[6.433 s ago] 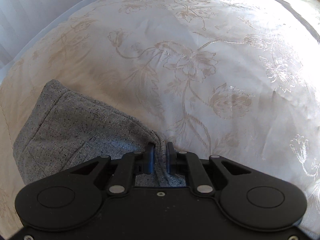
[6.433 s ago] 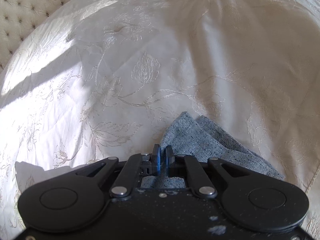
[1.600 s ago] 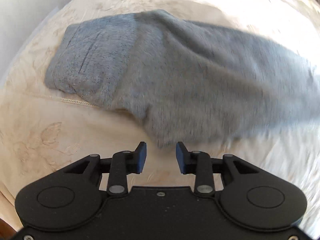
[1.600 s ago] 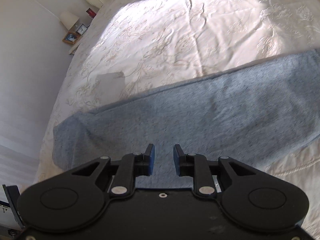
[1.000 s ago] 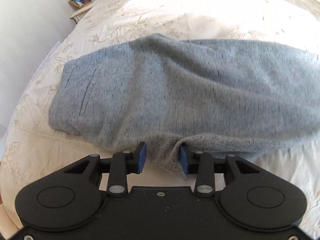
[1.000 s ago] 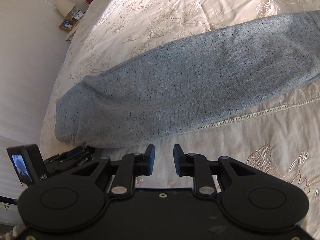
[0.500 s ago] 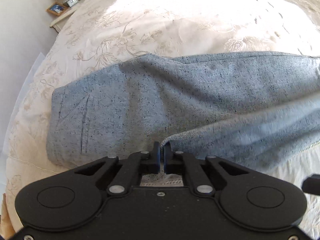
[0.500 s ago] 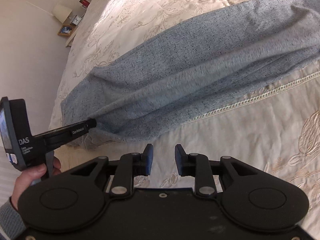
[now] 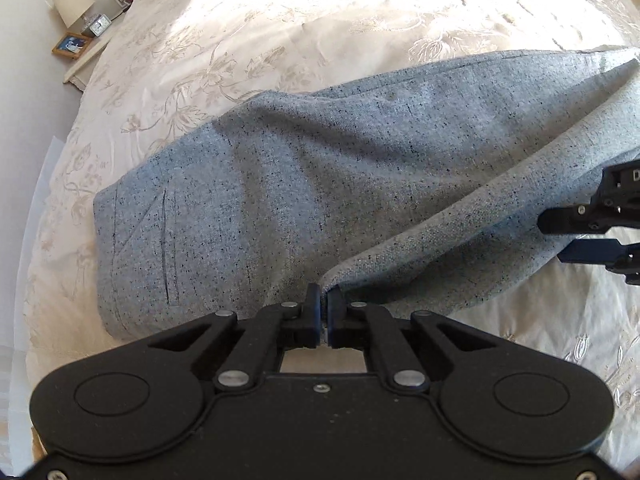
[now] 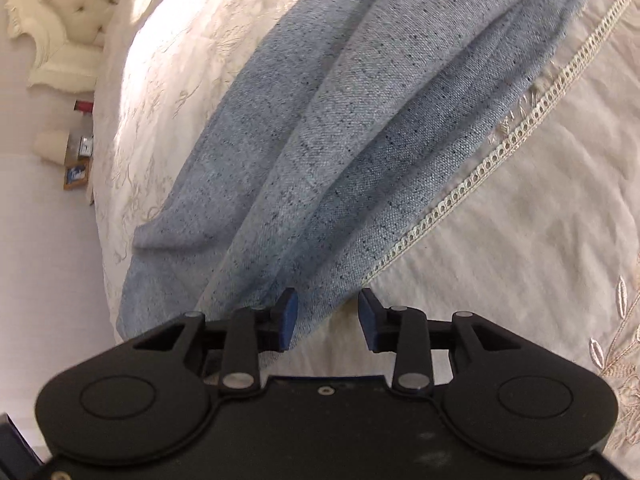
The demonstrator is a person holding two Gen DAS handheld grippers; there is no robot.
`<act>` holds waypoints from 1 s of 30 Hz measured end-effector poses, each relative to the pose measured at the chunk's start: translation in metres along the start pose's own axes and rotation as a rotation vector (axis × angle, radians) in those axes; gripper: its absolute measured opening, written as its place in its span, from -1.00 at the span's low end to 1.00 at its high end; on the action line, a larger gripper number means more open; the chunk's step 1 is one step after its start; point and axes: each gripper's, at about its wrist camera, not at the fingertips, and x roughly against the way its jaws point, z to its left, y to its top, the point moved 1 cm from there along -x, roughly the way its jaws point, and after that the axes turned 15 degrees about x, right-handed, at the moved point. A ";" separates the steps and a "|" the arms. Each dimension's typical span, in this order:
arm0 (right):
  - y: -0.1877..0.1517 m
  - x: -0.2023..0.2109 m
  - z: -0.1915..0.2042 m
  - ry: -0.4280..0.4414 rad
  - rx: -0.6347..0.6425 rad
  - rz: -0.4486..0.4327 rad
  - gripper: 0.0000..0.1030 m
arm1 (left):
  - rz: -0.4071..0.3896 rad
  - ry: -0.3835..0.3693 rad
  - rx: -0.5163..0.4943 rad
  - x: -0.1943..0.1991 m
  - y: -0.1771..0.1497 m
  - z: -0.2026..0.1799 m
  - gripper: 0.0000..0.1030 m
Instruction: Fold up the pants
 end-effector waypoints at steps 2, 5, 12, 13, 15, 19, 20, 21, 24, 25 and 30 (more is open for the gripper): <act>0.000 -0.002 -0.005 0.071 -0.035 -0.029 -0.53 | 0.007 -0.005 -0.002 0.001 -0.001 0.001 -0.84; -0.001 0.002 0.006 -0.015 0.073 0.012 -0.95 | 0.016 -0.015 -0.021 0.005 -0.004 0.002 -0.84; -0.017 -0.004 0.017 -0.139 0.219 0.060 -0.96 | 0.136 -0.030 -0.102 -0.012 -0.039 -0.012 -0.84; -0.016 -0.006 0.016 -0.139 0.216 0.064 -0.95 | 0.146 -0.030 -0.112 -0.015 -0.043 -0.016 -0.81; -0.013 -0.003 0.018 -0.143 0.238 0.065 -0.75 | 0.130 -0.020 -0.133 -0.016 -0.047 -0.020 -0.74; 0.000 0.039 0.020 -0.177 0.375 0.018 -0.58 | 0.099 -0.050 -0.141 -0.009 -0.048 -0.022 -0.70; 0.005 0.055 0.017 -0.195 0.421 -0.020 -0.58 | 0.096 -0.064 -0.138 -0.007 -0.047 -0.022 -0.69; 0.011 0.071 0.012 -0.216 0.460 -0.058 -0.58 | 0.090 -0.076 -0.130 -0.004 -0.047 -0.021 -0.69; 0.042 0.120 -0.017 -0.311 0.527 -0.175 -0.56 | 0.074 -0.091 -0.087 0.008 -0.044 -0.021 -0.69; 0.058 0.131 -0.029 -0.338 0.526 -0.201 -0.54 | 0.067 -0.093 -0.061 0.013 -0.043 -0.023 -0.69; 0.141 0.178 -0.114 -0.471 0.465 -0.282 -0.46 | 0.038 -0.096 0.111 0.031 -0.033 -0.030 -0.69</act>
